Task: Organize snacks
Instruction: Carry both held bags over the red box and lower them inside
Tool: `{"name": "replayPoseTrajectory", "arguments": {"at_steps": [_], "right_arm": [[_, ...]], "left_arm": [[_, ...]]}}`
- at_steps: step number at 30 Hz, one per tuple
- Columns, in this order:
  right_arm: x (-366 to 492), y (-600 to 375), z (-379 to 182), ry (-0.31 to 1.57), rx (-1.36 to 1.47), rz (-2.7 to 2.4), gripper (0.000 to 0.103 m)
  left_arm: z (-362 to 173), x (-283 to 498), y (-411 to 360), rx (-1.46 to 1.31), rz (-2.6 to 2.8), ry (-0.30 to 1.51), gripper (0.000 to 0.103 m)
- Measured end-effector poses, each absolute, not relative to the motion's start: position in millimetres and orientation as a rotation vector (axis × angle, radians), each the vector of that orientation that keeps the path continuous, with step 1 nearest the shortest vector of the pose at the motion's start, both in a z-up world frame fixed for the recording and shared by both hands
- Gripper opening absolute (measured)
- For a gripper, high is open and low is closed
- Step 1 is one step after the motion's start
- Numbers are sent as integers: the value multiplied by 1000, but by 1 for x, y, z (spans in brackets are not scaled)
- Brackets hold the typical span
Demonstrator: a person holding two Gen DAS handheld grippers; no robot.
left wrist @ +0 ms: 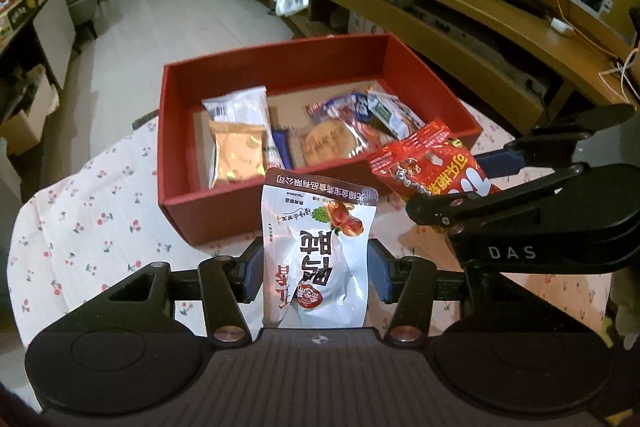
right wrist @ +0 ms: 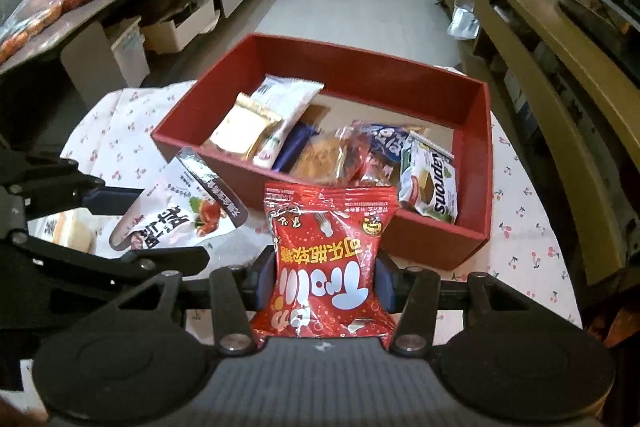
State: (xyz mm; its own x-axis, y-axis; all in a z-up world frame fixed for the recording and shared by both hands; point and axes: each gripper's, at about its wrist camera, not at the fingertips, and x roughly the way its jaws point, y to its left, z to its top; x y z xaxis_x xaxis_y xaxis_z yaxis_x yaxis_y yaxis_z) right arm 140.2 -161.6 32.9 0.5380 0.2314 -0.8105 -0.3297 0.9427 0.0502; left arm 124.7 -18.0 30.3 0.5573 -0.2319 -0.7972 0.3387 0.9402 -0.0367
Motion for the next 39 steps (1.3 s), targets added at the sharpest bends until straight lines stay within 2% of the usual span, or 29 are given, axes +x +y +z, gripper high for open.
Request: {"name": "replayPoseTrajectory", "arguments": {"at_steps": [21,39], "right_arm": [[196,-172,64,849,-38,232,73],[247,-169,39,883,-44,192,73]], "left_arm": [[62,180,-27,116,-269,799,58],[39,221,-31,125,-198,811,58]]}}
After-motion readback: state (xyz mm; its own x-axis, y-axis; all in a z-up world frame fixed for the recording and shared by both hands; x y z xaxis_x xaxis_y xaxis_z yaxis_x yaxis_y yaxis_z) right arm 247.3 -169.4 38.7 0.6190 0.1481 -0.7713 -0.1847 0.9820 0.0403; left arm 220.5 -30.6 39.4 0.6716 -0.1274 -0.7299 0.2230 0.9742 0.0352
